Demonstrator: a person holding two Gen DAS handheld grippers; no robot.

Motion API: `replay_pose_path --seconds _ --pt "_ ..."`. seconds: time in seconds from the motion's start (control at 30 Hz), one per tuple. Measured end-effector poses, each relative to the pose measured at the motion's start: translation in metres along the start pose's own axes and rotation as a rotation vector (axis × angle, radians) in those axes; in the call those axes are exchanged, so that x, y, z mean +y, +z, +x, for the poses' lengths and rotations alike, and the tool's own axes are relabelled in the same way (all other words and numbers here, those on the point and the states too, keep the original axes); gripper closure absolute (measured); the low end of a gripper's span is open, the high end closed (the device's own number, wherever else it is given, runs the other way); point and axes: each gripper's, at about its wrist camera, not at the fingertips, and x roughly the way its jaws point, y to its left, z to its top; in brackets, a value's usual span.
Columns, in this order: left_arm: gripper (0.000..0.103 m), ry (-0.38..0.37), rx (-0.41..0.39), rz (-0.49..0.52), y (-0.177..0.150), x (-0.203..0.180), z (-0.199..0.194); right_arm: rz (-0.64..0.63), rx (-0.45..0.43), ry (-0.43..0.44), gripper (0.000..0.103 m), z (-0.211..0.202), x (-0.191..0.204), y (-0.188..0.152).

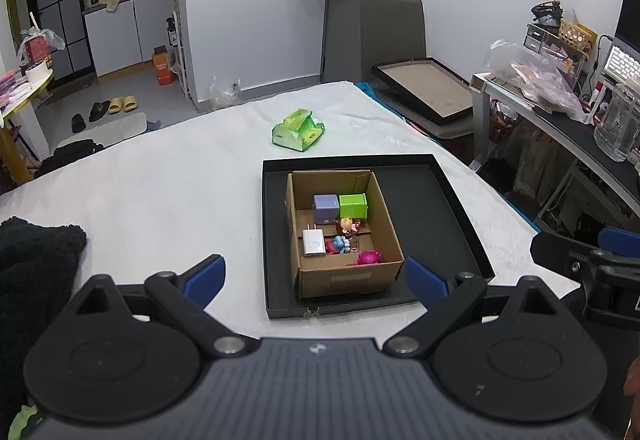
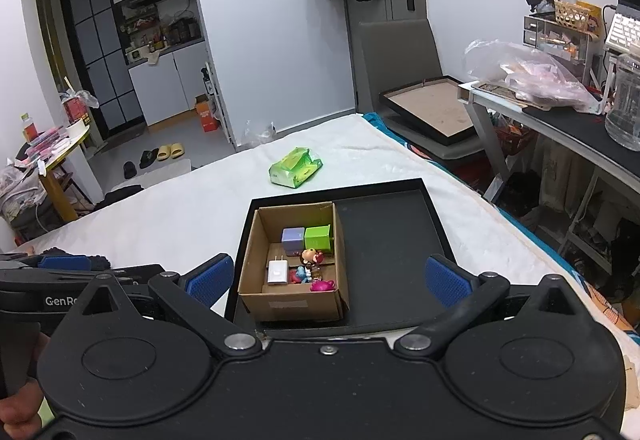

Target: Organize rigid objects

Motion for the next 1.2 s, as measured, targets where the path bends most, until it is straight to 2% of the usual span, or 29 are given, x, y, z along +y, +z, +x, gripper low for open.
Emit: replay_pose_path --seconds 1.2 --pt "0.007 -0.015 0.028 -0.016 0.0014 0.0012 0.0095 0.018 0.020 -0.028 0.000 0.0024 -0.0035 -0.0008"
